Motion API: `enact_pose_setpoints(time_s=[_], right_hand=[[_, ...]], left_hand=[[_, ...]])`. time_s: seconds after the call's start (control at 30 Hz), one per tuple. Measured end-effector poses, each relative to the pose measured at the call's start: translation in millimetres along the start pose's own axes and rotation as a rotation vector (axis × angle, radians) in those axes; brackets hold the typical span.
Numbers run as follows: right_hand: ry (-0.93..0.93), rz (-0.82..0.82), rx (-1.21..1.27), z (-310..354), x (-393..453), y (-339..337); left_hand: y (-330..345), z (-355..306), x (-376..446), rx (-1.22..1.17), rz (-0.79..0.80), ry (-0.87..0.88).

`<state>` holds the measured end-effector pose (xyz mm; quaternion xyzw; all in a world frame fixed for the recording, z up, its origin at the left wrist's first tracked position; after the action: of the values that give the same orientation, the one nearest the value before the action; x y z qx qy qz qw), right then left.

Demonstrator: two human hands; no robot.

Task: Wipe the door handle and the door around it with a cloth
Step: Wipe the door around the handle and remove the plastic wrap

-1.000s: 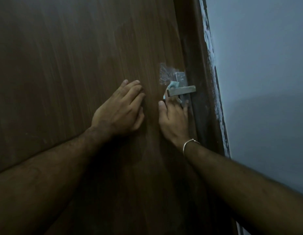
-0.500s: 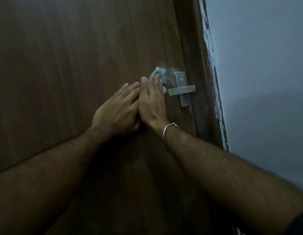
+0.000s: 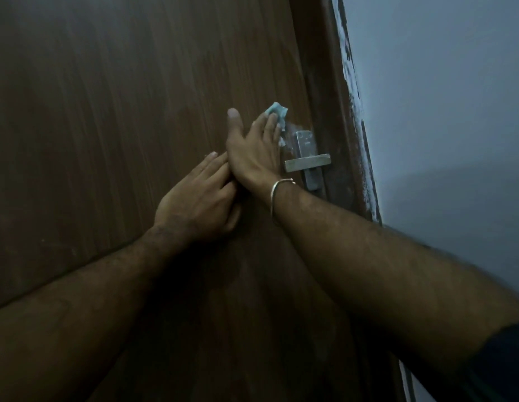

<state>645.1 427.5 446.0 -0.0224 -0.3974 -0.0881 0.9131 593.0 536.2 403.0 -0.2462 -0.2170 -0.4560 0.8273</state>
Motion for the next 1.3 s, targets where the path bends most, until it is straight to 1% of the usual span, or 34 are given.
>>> enact_pose_setpoints(time_s=[0.1,0.2,0.23,0.33,0.37,0.5,0.57,0.67,0.73,0.83,0.9,1.0,1.2,1.3], right_hand=[[0.065,-0.043,0.005,3.5,11.3,-2.4],[0.033,0.015,0.003,13.0,15.5,1.5],[0.057,0.016,0.01,16.0,19.1,0.3],[0.248,-0.065,0.032,31.8,35.1,-11.4],[0.284,-0.074,0.021,36.2,38.2,-15.1],[0.345,-0.073,-0.15,31.9,50.4,-31.7],[0.399,-0.068,-0.184,23.5,55.7,-43.0],[0.391,-0.011,-0.194,21.7,53.1,-38.9],[0.377,-0.013,-0.226,23.8,55.6,-37.3],[0.409,-0.001,-0.157,26.4,60.6,-42.8],[0.393,0.016,-0.172,27.7,58.2,-40.7],[0.389,-0.011,-0.194,28.0,51.7,-37.6],[0.375,-0.025,-0.144,29.8,39.0,-23.8],[0.388,0.008,-0.053,31.5,30.5,-16.1]], left_hand=[[-0.8,-0.1,-0.4,0.004,0.016,-0.008],[-1.6,-0.9,-0.7,0.0,-0.027,-0.01],[-1.9,-0.9,-1.0,0.0,-0.028,-0.013],[-1.6,-2.2,-1.3,-0.005,-0.018,-0.034],[-1.0,-2.2,-1.3,-0.005,-0.024,-0.039],[0.0,-1.8,-1.9,-0.014,-0.041,-0.041],[1.5,-1.8,-1.7,-0.019,-0.039,-0.035],[4.1,-0.4,-0.7,-0.003,-0.038,-0.036],[4.6,-0.8,-0.5,-0.008,-0.048,-0.034],[4.4,-1.2,-0.2,-0.02,-0.046,-0.028],[3.3,-0.4,-0.2,-0.017,-0.037,-0.032],[1.4,-2.3,-1.2,-0.02,-0.053,-0.03],[1.0,-2.1,-0.4,-0.026,-0.053,-0.024],[3.5,-0.1,0.5,-0.021,-0.03,-0.019]])
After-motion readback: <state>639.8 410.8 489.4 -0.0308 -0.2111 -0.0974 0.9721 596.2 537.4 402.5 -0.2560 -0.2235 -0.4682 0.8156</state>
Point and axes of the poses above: each hand's wrist, its own x-axis towards the middle knuckle, its own y-axis out of the palm, z = x × y, the point moved 1 cm from there along x, towards the middle knuckle, and after that the axes turned 12 degrees about x, right-handed, at the moved point
